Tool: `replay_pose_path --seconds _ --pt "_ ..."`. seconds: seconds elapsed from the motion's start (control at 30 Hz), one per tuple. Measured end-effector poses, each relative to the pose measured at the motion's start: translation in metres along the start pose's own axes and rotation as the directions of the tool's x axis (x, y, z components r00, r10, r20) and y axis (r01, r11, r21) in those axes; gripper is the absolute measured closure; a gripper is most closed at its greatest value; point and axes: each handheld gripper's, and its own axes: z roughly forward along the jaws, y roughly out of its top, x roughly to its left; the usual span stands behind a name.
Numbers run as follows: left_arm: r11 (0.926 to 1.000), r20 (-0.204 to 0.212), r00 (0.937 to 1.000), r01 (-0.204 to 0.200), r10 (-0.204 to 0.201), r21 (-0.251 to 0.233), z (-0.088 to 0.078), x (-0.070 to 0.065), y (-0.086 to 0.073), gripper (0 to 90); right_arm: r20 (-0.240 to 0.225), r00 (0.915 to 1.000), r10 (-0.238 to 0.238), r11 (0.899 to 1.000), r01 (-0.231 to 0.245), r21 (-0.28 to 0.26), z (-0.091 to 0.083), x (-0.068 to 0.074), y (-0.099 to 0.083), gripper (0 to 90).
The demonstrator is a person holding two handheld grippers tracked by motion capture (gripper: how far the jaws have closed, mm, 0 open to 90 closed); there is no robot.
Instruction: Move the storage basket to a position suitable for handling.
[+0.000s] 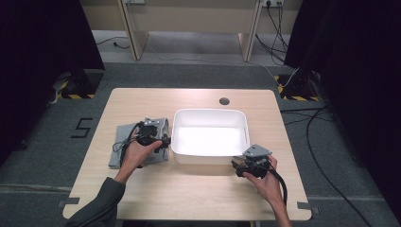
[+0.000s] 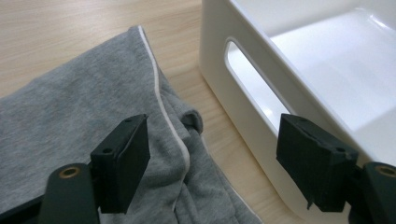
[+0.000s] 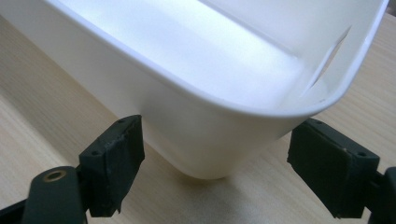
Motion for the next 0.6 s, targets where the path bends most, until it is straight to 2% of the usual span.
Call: replay_pose_path --seconds 0.27,0.3,0.6 --pt "1.0000 -0.006 1.0000 -0.005 0.005 0.000 0.0001 -0.0002 0.0009 26.4 -0.001 1.0000 -0.002 1.000 0.002 0.008 0.0042 -0.0041 0.0041 19.9" --pt "1.0000 -0.008 1.0000 -0.004 0.004 -0.001 0.0005 -0.0002 0.0012 26.4 0.001 0.9999 -0.015 1.000 0.015 0.007 0.0046 -0.0055 0.0046 19.9" --pt "1.0000 -0.010 1.0000 0.000 0.000 0.000 0.0040 0.0015 0.0049 25.7 0.003 1.0000 0.006 1.000 -0.006 0.000 0.0095 -0.0103 0.0060 21.2"
